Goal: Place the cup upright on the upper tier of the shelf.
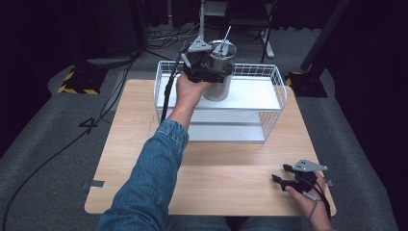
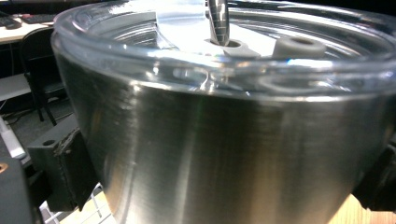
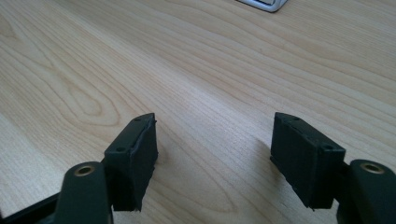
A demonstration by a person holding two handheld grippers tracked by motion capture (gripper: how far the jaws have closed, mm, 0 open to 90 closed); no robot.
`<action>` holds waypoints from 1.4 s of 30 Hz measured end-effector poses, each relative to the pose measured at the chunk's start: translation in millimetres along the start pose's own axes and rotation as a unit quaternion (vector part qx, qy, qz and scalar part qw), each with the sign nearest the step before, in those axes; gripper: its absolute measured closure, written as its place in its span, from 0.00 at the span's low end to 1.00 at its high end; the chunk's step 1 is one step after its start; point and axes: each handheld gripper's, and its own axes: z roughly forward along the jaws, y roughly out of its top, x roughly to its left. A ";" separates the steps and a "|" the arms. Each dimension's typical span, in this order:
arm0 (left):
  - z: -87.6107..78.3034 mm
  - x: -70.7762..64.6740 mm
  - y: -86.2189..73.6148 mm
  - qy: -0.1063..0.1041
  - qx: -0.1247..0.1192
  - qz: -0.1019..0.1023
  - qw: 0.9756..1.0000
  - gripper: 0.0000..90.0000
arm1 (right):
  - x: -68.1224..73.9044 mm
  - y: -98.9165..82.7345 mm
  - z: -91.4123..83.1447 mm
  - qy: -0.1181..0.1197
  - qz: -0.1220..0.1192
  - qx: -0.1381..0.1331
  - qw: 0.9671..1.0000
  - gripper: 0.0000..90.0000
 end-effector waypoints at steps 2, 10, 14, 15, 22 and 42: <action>0.0 -0.1 -0.2 0.001 -0.001 0.000 1.000 0.04 | -0.1 0.0 -0.1 0.000 -0.001 0.000 1.000 0.36; 0.8 0.1 -0.8 0.002 -0.003 0.000 1.000 0.04 | 0.3 -0.1 -0.1 -0.001 -0.001 0.000 1.000 0.36; 1.3 1.0 -1.1 0.001 -0.007 0.000 1.000 0.03 | 0.2 0.0 0.0 -0.001 -0.001 0.000 1.000 0.36; 1.4 0.5 -0.7 0.007 -0.007 0.003 1.000 0.00 | -0.1 0.0 -0.1 0.000 -0.001 0.000 1.000 0.36; -3.2 -2.6 2.0 0.020 -0.014 0.013 1.000 0.00 | -0.4 0.0 0.1 0.001 0.001 0.000 1.000 0.36; -49.8 1.4 15.9 0.004 -0.051 -0.004 0.999 0.00 | -0.8 0.1 0.3 0.003 0.001 0.001 1.000 0.35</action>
